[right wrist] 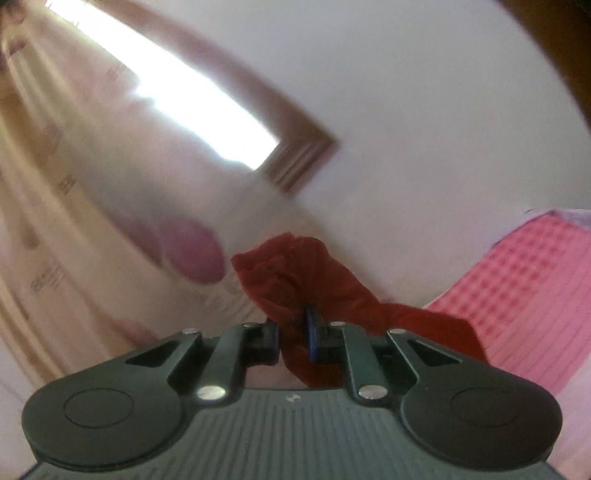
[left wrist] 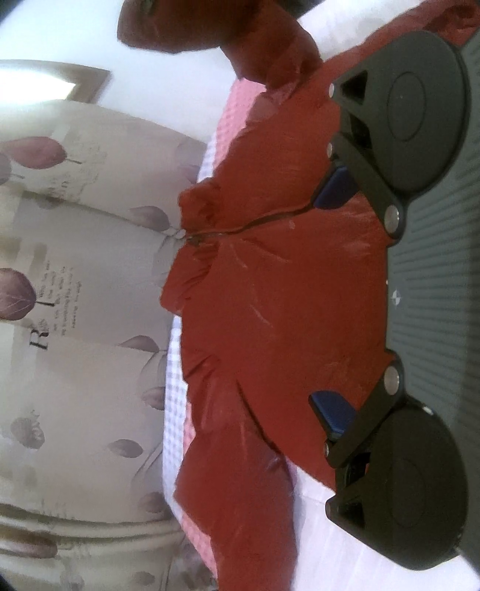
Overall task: Fold large clothes
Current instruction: 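Fold the held sleeve across the jacket front with the right gripper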
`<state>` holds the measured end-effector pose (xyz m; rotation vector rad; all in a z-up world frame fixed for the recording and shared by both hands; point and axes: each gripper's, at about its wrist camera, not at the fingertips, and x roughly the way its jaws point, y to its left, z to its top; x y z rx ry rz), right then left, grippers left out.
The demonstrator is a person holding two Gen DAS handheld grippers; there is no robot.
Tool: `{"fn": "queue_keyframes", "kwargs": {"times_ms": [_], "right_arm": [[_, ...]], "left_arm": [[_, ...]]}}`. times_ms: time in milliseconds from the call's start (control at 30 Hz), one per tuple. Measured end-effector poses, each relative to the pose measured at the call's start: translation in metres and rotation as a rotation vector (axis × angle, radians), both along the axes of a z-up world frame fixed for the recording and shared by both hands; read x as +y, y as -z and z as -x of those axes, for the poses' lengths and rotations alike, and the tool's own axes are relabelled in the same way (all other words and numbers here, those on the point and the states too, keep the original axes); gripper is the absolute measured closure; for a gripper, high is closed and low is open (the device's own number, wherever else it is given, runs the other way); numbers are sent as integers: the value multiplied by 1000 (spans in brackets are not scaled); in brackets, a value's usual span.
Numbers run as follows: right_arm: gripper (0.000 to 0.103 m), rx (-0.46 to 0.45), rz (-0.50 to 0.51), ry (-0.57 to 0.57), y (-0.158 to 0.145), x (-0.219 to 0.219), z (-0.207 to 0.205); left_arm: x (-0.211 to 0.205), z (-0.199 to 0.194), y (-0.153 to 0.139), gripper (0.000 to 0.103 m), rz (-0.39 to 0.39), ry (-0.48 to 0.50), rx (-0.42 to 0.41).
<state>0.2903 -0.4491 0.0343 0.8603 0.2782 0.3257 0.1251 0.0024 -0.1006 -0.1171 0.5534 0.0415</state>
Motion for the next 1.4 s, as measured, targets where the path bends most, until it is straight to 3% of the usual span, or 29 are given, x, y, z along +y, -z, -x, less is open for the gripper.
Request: {"fn": "queue_keyframes", "kwargs": {"times_ms": [367, 700, 833, 1200, 1400], "right_arm": [[89, -77, -47, -200, -23, 119, -26], [89, 36, 52, -345, 29, 233, -50], [89, 108, 142, -396, 58, 273, -56], [88, 136, 531, -521, 104, 352, -53], [88, 171, 745, -567, 120, 378, -47]], "left_arm": [[16, 23, -17, 0, 6, 2, -40], [27, 36, -11, 0, -19, 11, -46], [36, 35, -4, 0, 12, -2, -23], [69, 37, 1, 0, 123, -52, 12], [127, 49, -12, 0, 237, -180, -28]]}}
